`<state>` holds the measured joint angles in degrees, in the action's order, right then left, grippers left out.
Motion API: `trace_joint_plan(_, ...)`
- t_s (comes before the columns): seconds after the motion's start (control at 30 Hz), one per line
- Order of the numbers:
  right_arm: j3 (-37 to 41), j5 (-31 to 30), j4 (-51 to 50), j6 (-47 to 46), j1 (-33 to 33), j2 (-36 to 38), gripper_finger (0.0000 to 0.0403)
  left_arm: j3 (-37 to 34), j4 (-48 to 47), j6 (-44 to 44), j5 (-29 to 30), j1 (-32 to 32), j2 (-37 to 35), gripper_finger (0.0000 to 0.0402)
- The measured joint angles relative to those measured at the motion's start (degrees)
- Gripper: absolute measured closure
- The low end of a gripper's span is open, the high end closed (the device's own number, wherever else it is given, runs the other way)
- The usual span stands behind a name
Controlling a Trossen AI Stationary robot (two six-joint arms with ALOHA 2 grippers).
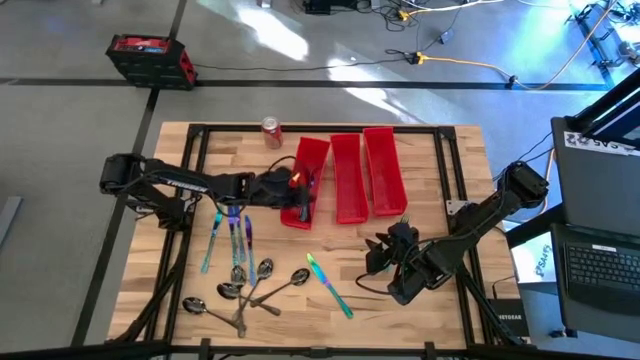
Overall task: Sort silverware
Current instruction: Adjust the center red bin
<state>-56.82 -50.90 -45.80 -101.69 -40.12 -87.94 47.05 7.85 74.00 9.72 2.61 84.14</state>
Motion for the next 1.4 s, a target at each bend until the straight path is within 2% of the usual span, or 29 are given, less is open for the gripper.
trace_joint_plan(0.17, -1.38, -1.17, 3.36, 6.48, -0.04, -0.02, 0.0228, 0.47, 8.82, -13.46, -4.11, 0.0, -1.33, 0.0325)
trace_joint_plan(0.3, -5.56, -1.15, 6.07, 19.82, -0.04, -0.02, 0.0228, 0.54, 14.12, -23.54, -6.63, -0.76, -3.88, 0.0325)
trace_joint_plan(0.4, -8.91, -1.21, 7.83, 29.03, -0.04, -0.02, 0.0228, 0.54, 14.03, -30.74, -6.69, -2.38, -5.67, 0.0325)
trace_joint_plan(0.53, -11.98, -2.15, 8.08, 35.91, -0.04, -0.02, 0.0228, 0.58, 6.54, -35.57, -5.51, -4.68, -7.95, 0.0325)
trace_joint_plan(0.67, -12.68, -2.64, 7.98, 38.21, 0.02, -0.02, 0.0228, 0.58, -10.09, -36.99, -4.46, -7.4, -10.17, 0.0325)
trace_joint_plan(0.77, -12.68, -2.62, 7.94, 38.38, 0.0, -0.02, 0.0228, 0.56, -23.86, -35.47, 1.39, -10.57, -11.82, 0.0325)
trace_joint_plan(0.83, -12.68, -2.3, 7.94, 38.41, 0.0, -0.02, 0.0228, 0.52, -29.11, -34.86, 6.09, -12.77, -12.51, 0.0325)
trace_joint_plan(1.03, -12.68, -1.62, 8.0, 38.54, 0.0, -0.02, 0.0228, 0.54, -33.91, -39.23, 16.09, -21.15, -13.18, 0.0325)
trace_joint_plan(1.23, -12.68, -1.63, 7.98, 38.98, 0.0, -0.02, 0.0228, 0.47, -40.75, -31.28, 31.58, -24.33, -12.87, 0.0325)
trace_joint_plan(1.4, -12.68, -2.09, 7.98, 39.17, 0.0, -0.02, 0.0228, 0.26, -43.57, -25.18, 34.34, -24.26, -8.72, 0.0325)
